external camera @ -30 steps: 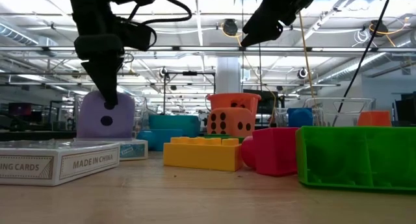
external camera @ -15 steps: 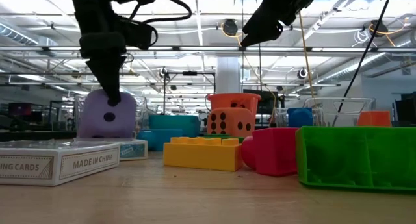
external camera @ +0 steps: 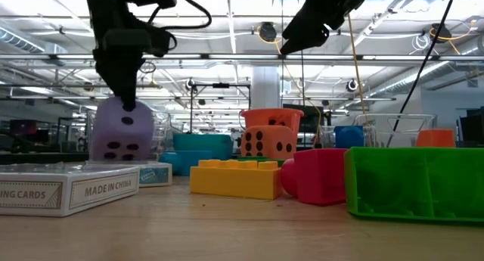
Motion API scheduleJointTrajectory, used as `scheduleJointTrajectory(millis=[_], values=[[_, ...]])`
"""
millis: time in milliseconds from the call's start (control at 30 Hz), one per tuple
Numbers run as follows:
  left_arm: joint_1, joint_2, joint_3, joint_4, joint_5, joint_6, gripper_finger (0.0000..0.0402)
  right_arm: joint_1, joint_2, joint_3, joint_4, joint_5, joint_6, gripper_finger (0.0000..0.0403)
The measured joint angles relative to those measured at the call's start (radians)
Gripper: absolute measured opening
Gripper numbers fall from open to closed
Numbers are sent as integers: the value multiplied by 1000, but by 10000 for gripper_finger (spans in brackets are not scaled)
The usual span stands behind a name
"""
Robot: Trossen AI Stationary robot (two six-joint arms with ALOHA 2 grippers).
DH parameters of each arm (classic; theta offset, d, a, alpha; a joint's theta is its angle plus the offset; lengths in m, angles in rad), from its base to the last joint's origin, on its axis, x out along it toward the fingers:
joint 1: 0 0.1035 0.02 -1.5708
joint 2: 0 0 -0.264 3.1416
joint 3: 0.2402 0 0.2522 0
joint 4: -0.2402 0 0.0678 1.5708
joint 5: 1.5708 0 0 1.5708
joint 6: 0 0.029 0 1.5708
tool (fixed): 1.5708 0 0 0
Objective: Pick & Place Toys
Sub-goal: Put the violet dice into the left transparent bin
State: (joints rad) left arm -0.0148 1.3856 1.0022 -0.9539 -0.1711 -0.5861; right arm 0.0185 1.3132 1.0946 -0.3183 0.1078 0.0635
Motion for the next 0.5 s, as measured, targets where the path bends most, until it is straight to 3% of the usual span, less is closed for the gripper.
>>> scheduleJointTrajectory(millis=[333, 500], values=[[47, -108, 3, 29, 60, -7, 65, 0, 0, 0, 0, 0, 0, 309], [74, -165, 4, 32, 63, -25, 52, 0, 0, 0, 0, 0, 2, 309]])
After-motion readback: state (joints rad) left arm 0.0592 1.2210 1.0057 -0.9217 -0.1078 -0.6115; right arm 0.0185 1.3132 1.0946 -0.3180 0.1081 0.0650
